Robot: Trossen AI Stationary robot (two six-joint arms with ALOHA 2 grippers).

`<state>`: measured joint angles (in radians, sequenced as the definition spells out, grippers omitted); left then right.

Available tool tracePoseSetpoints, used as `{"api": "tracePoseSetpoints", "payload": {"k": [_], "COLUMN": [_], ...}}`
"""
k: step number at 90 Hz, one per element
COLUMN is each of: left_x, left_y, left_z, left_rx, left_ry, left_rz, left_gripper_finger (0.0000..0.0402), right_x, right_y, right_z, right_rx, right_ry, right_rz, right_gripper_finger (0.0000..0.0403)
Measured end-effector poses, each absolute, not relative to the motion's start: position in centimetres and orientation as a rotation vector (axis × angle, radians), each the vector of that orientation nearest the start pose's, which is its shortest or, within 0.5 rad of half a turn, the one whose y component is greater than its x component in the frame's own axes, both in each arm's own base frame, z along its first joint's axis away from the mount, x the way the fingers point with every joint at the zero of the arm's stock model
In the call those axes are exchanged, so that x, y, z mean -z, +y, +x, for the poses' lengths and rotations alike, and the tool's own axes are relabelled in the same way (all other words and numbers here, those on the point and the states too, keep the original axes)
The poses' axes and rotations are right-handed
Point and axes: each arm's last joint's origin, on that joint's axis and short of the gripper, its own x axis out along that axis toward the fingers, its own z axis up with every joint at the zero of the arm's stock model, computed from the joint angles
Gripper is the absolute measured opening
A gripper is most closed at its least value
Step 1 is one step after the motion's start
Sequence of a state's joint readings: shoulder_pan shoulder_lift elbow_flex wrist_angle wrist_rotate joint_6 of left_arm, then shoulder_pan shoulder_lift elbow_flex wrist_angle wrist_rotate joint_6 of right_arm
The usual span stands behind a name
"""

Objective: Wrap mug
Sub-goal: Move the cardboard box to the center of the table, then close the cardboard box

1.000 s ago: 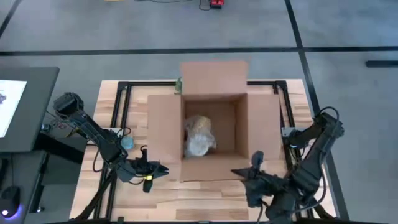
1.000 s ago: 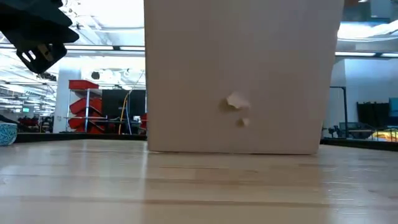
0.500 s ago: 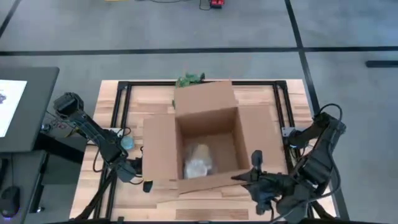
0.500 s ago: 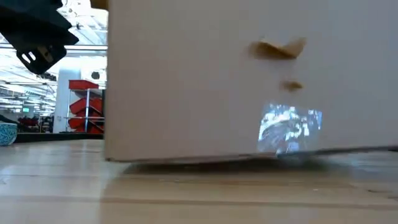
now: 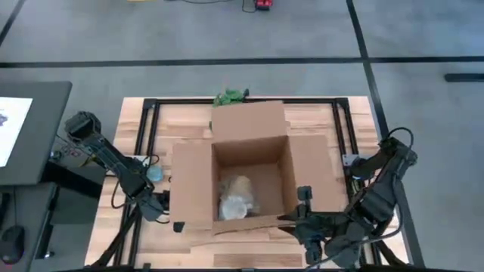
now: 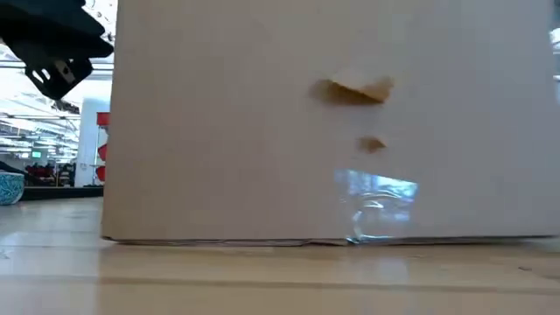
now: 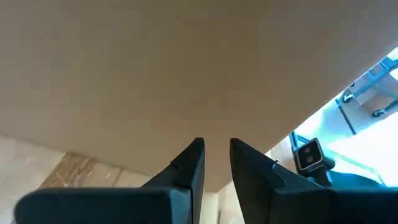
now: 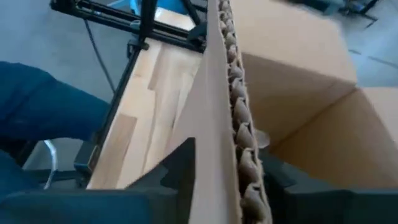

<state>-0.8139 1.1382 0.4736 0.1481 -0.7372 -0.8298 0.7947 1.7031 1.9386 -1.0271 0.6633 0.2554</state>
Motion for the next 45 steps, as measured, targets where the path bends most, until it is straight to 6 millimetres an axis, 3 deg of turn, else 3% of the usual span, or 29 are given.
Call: {"api": "tracePoseSetpoints", "payload": {"k": [21,35,45], "left_x": [-21.0,-21.9,-22.8], "left_y": [-13.9,-13.3,-12.8], "left_z": [15.4,14.9,14.4], "left_rx": [-0.079,-0.072,-0.059], "left_ry": [0.314,0.285,0.261], "left_rz": [-0.474,-0.463,-0.461], "left_gripper_finger": [0.0058,0.0058,0.0055], "right_x": [-45.1,-47.0,-47.3], "right_y": [22.5,22.5,22.6], "right_z": [25.0,23.2,21.5], "right_rx": [-0.182,-0.217,-0.225], "right_ry": [0.55,0.539,0.638], "right_rz": [-0.178,-0.147,0.017], "right_gripper_finger": [0.0206,0.0214,0.0208]}}
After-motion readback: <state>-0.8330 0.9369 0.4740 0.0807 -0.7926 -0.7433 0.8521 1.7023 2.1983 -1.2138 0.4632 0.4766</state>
